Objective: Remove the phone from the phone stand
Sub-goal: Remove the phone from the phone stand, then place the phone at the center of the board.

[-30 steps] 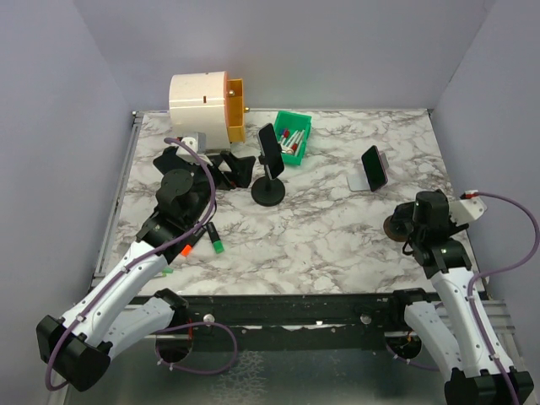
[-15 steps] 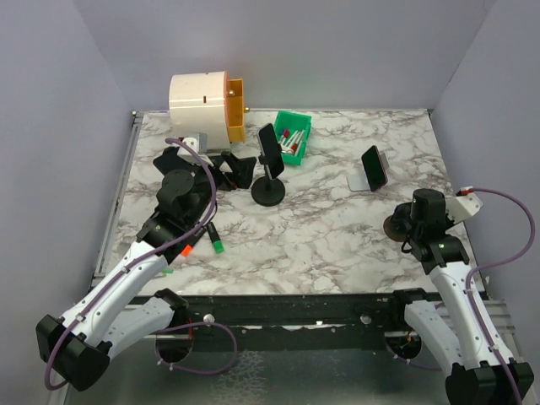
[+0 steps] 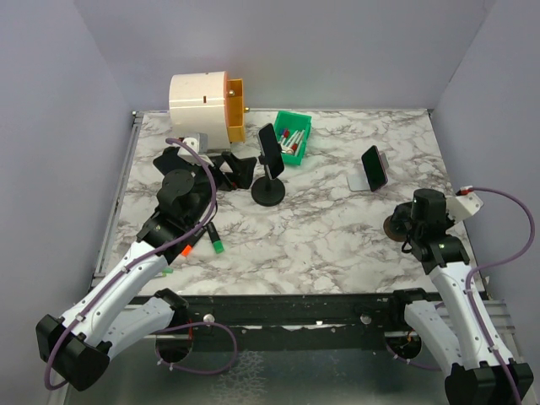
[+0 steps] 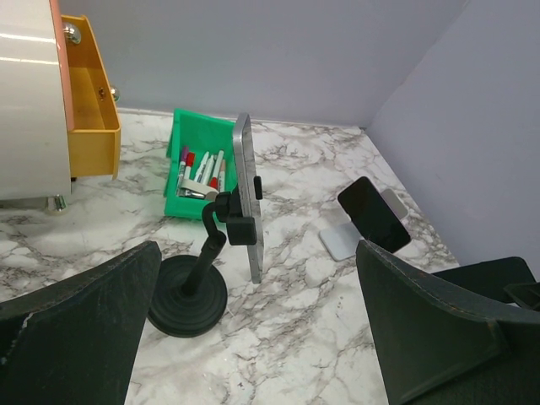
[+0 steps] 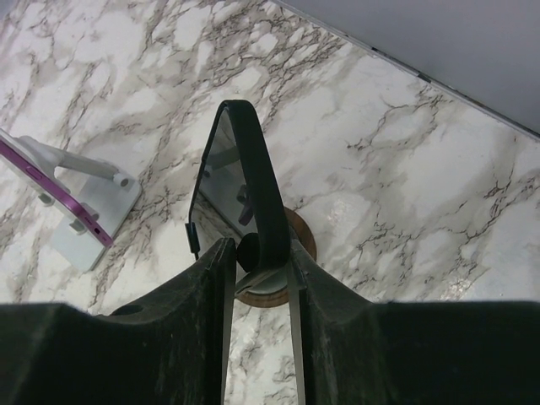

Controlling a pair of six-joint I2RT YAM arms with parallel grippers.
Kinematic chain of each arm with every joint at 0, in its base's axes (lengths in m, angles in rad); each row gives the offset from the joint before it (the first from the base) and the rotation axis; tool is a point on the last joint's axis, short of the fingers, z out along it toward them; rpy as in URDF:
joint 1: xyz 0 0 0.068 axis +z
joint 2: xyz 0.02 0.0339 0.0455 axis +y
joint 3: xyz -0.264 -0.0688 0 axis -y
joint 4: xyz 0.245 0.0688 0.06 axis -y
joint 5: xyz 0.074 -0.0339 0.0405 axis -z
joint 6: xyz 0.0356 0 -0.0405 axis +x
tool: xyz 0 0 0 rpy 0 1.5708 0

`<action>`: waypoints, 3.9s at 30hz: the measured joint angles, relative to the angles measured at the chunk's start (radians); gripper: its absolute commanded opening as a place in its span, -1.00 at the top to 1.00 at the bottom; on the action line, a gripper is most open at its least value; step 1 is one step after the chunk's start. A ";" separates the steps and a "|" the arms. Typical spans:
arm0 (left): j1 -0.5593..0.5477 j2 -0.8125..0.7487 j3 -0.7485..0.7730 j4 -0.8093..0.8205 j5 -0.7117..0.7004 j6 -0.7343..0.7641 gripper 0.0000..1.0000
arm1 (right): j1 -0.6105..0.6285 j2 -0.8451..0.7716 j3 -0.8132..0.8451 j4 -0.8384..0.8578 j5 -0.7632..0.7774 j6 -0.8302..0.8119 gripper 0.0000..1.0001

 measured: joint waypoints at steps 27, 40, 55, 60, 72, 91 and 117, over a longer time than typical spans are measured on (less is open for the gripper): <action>-0.002 0.000 0.000 0.000 0.000 0.000 -0.98 | 0.000 -0.075 0.106 -0.074 -0.004 -0.073 0.99; -0.006 -0.013 0.000 -0.003 -0.008 0.000 -0.97 | 0.001 -0.034 0.307 -0.103 -0.115 -0.168 0.99; -0.006 -0.078 -0.013 0.026 0.002 0.036 -0.98 | 0.115 0.112 0.456 0.112 -1.084 -0.425 0.99; -0.007 -0.137 -0.066 0.114 0.159 0.077 -0.98 | 0.169 0.092 0.444 0.215 -1.366 -0.459 0.99; -0.048 -0.127 -0.103 0.301 0.695 0.105 -0.98 | 0.200 -0.016 0.339 0.385 -1.694 -0.446 0.99; -0.074 0.084 -0.018 0.323 1.052 -0.039 -0.84 | 0.220 0.088 0.321 0.624 -1.802 -0.362 0.99; -0.074 0.165 -0.004 0.323 1.071 -0.101 0.01 | 0.304 0.195 0.340 0.673 -1.805 -0.367 0.99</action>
